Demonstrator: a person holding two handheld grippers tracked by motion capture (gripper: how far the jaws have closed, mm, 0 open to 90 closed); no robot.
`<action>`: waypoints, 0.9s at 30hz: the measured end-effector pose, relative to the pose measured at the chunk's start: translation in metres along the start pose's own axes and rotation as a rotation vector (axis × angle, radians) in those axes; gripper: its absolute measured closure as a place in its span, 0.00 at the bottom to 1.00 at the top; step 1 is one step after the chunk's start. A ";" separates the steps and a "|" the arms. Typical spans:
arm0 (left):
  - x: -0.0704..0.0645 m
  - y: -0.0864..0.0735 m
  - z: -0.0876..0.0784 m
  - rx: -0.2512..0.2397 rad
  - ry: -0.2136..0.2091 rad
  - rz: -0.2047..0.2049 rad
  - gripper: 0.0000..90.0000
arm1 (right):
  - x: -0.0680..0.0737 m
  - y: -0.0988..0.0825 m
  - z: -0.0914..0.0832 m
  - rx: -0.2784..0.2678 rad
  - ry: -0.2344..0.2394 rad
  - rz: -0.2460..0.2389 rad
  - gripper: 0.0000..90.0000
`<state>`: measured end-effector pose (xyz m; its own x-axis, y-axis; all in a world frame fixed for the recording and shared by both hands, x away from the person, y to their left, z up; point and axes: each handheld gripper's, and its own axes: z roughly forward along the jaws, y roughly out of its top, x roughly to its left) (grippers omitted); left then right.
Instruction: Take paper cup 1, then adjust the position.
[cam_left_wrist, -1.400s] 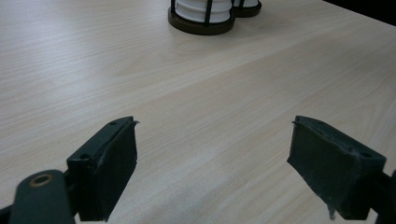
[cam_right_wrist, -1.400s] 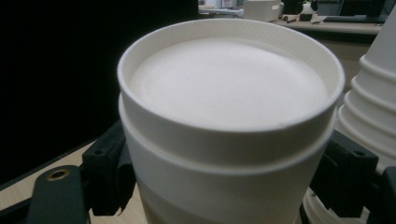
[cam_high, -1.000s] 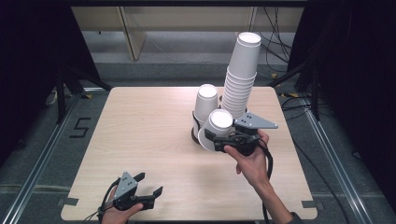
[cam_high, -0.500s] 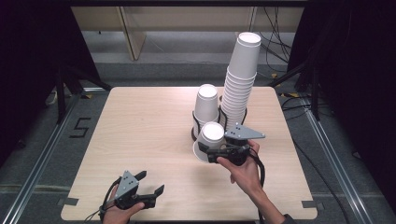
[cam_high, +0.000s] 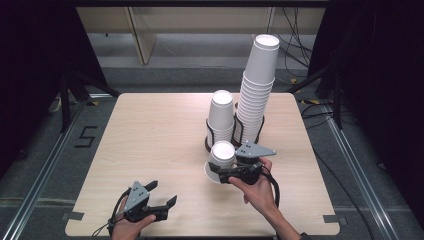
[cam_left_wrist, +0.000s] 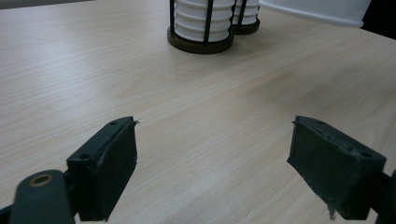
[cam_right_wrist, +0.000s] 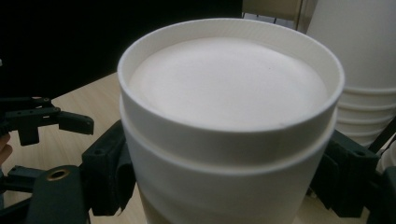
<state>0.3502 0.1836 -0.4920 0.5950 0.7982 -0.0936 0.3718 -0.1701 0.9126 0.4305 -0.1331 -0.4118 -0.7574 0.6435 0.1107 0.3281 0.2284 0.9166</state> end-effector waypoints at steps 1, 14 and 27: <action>0.000 0.000 0.000 -0.001 -0.001 0.001 0.16 | 0.001 -0.001 0.001 -0.002 0.003 0.006 0.23; -0.001 0.001 0.000 -0.044 -0.025 -0.003 0.16 | 0.008 -0.007 0.005 0.011 0.022 -0.009 0.22; -0.022 0.007 0.019 -0.148 -0.147 0.088 0.16 | 0.025 -0.009 0.018 0.021 0.093 -0.015 0.22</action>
<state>0.3530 0.1537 -0.4907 0.7221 0.6893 -0.0584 0.2115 -0.1397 0.9673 0.4188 -0.1059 -0.4239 -0.8108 0.5700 0.1334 0.3278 0.2532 0.9102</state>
